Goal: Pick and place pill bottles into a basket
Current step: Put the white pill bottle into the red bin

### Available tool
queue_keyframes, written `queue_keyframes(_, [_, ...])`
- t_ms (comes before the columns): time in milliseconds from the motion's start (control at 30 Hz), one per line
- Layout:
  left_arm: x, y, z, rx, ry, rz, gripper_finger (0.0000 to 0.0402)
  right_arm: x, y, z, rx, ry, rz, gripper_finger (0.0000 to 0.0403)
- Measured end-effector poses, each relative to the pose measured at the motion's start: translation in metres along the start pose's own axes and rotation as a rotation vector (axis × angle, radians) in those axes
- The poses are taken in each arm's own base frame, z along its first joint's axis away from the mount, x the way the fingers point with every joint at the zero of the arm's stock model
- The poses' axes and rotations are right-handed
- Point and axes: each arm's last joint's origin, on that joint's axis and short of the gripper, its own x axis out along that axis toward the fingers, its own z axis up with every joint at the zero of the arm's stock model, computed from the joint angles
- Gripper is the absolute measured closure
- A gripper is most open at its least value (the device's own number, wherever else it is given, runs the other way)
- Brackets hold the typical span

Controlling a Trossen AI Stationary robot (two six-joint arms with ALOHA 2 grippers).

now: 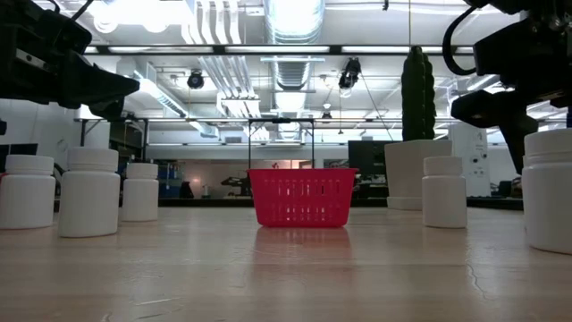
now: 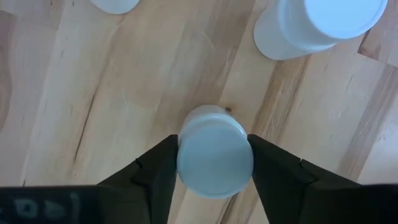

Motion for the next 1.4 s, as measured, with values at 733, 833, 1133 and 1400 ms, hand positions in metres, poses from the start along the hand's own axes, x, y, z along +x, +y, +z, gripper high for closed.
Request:
queue_keyframes(733, [0.0,0.0,0.0,0.0,0.0,0.0,0.04,0.0,0.0,0.0,-0.013,0.003,0.0,0.0253])
queue_keyframes(833, [0.0,0.0,0.0,0.0,0.0,0.0,0.04,-0.005,-0.001,0.002,-0.007,0.012,-0.001,0.0253])
queue_keyframes(1133, [0.0,0.0,0.0,0.0,0.0,0.001,0.04,-0.033,-0.014,0.017,0.015,0.005,-0.055,0.0253])
queue_keyframes(1400, [0.0,0.0,0.0,0.0,0.0,0.001,0.04,-0.063,-0.041,0.028,0.058,-0.007,-0.153,0.0253])
